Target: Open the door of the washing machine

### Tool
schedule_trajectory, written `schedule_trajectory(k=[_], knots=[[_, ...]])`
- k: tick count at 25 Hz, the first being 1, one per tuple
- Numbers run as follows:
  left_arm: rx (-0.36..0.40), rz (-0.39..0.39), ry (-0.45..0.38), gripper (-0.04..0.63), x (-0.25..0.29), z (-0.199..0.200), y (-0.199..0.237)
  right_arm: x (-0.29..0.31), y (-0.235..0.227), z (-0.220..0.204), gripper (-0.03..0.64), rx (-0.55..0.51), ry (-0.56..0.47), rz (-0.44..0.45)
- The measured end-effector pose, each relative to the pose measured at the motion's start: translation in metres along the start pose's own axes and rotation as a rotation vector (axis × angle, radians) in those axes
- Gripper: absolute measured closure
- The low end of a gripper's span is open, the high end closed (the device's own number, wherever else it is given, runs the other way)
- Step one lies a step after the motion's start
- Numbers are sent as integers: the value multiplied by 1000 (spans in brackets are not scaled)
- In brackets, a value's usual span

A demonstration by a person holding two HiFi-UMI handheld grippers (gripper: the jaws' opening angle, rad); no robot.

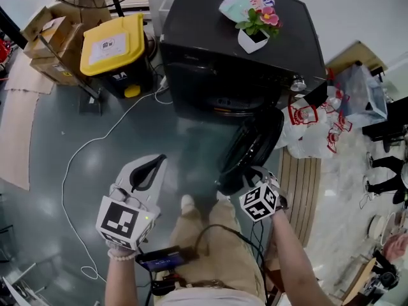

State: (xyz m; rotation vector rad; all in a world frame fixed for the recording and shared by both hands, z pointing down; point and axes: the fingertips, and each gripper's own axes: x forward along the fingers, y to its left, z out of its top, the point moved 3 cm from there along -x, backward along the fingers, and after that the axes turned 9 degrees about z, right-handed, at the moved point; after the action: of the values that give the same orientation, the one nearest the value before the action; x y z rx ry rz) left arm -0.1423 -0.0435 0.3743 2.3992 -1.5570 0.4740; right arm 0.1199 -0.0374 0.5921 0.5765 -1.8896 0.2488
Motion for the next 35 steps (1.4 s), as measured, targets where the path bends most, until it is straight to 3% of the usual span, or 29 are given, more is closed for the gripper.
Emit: schedule_trajectory(k=[14,25,35], knots=[[-5,16,-22,600,7,31,-54,-27,-14,-73,514,6,66,29],[-29,98,-60,600,-4,55,-58,-39,-28,-111,514,25,98,36],[-51,152,-95,600,-15,71,-55,-45,-30,-116,514,65,90,51]])
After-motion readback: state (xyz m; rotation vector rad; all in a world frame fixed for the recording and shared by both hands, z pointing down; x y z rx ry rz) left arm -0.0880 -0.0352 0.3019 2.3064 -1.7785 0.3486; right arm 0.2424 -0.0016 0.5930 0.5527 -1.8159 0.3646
